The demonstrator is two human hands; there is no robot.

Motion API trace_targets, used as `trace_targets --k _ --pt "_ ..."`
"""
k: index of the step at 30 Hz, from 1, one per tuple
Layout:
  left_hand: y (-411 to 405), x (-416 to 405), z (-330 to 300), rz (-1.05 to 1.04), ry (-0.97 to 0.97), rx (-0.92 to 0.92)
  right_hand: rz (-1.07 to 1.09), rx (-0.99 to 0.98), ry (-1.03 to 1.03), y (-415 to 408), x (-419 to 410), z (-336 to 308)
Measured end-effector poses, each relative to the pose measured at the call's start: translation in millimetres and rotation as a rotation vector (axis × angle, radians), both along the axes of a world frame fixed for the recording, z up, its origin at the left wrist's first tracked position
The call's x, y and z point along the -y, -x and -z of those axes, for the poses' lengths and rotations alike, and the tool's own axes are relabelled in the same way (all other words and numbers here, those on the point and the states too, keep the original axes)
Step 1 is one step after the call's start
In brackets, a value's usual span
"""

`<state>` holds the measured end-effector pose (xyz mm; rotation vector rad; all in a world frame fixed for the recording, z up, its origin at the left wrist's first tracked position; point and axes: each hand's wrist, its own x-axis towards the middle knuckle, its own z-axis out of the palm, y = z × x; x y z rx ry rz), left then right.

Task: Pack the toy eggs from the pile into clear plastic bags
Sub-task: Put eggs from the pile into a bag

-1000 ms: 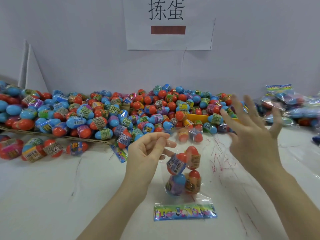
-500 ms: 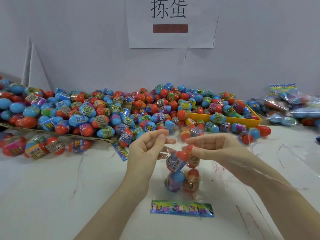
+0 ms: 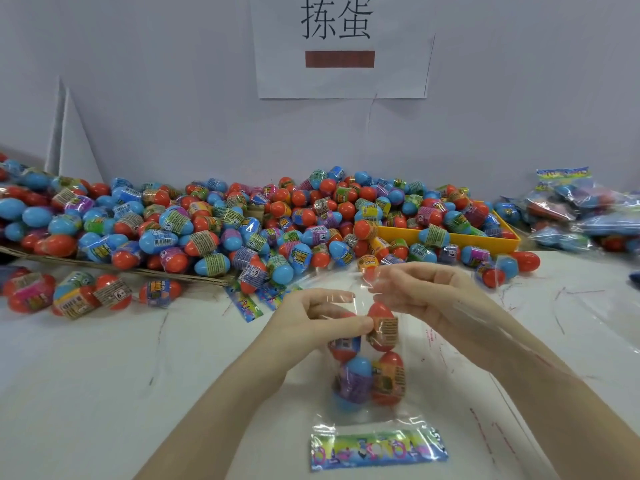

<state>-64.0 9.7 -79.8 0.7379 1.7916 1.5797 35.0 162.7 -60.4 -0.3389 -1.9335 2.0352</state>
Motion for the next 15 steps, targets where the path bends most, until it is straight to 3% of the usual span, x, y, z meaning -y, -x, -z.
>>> trace_targets --k 7,15 --pt "1.3 2.9 -1.9 -0.042 -0.145 -0.023 -0.061 0.163 -0.020 -1.2 -0.6 -0.6" --pt "10.2 7.5 -3.8 -0.001 -0.127 0.005 0.018 0.151 -0.008 0.0 -3.2 -0.4"
